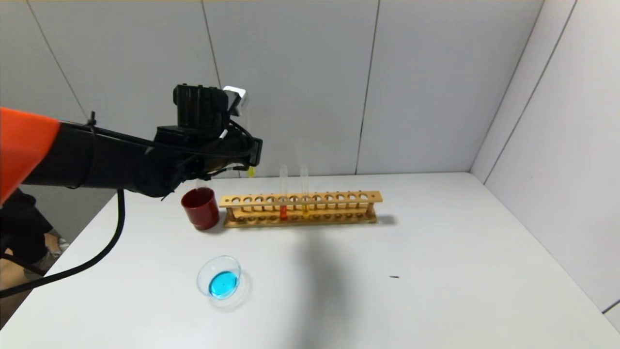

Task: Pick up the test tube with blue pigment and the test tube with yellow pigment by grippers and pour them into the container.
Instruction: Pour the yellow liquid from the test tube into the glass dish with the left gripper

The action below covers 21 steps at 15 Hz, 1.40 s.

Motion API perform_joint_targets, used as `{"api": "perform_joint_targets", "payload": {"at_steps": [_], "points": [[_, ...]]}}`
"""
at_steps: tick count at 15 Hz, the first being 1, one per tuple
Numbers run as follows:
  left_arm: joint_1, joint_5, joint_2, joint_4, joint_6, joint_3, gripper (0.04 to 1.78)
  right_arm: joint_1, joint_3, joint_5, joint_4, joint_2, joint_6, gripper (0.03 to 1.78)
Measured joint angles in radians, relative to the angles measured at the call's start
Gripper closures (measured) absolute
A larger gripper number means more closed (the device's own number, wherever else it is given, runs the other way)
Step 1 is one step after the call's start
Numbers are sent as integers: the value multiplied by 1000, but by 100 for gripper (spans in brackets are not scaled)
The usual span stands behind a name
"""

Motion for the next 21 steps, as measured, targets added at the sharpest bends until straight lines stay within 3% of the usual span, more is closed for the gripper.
{"api": "perform_joint_targets", "payload": {"at_steps": [5,9,13,16,21], "points": [[2,-3,-158,113,86,81,151,0,0,0,0,0,0,6],[37,-62,-274,115,442,269,151,0,0,0,0,0,0,6],[164,-260,-326,113,847,379,151,0,0,0,0,0,0,6],[203,-394,-340,80,990,456,151,0,0,0,0,0,0,6],[242,-420,-310,-106,1235,644,151,0,0,0,0,0,0,6]]}}
